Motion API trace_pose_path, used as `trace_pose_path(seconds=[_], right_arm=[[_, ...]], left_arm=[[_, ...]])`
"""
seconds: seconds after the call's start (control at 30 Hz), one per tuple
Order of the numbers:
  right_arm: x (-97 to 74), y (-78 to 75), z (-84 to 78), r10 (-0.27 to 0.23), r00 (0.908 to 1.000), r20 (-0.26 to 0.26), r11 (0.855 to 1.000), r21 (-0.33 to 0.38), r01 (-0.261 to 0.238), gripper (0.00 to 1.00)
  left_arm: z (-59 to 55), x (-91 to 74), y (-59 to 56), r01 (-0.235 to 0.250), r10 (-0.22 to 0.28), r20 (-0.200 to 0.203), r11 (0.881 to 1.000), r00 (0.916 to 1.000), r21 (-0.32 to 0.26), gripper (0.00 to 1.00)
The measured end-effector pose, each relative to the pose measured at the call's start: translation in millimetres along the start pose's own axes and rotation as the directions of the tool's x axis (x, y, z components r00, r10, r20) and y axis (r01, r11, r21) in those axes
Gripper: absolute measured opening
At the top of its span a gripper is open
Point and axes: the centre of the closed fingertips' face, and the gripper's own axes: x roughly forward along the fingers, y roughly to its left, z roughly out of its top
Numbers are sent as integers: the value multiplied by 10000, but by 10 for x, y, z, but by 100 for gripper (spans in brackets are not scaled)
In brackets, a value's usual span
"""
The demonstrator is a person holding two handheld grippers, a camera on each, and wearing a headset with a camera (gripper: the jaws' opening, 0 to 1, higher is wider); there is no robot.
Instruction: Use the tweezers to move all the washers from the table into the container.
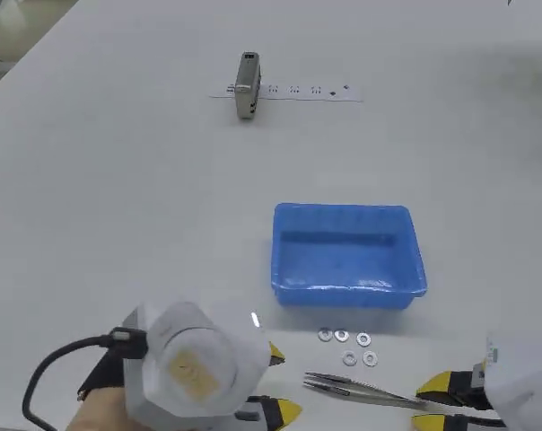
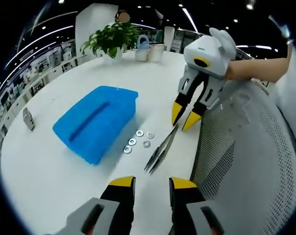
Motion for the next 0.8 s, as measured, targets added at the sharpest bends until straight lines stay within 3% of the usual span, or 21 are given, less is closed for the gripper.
trace_pose_path(seconds=[0.1,0.2,0.27,0.33,0.5,0.67,0.8], right_arm=[[-14,-8,-3,-12,10000,-96,9992,-408,8,5],[-16,-14,5,-5,9999,-171,9969,-786,-8,1],[-5,3,48,78,9999,-114,9886,-1500,-94,0],[-29,19,41,-31,9996,-284,9864,-1646,-16,0],[-113,77,142,143,9998,-161,9789,-2036,-173,0],[-253,143,298,323,9995,-27,9667,-2539,-320,0],[-378,169,495,352,9984,452,9627,-2697,-217,0]], left_arm=[[10,58,13,48,-24,-357,9977,9994,671,22],[67,114,13,187,-145,-430,9951,9990,970,21],[108,139,24,224,-172,-436,9923,9989,1217,19],[143,159,35,266,-197,-491,9892,9986,1441,19],[210,152,53,455,-355,-581,9822,9977,1820,18],[268,96,-18,847,-712,-637,9666,9954,2420,15],[314,37,-127,1192,-1075,-583,9566,9925,2659,16]])
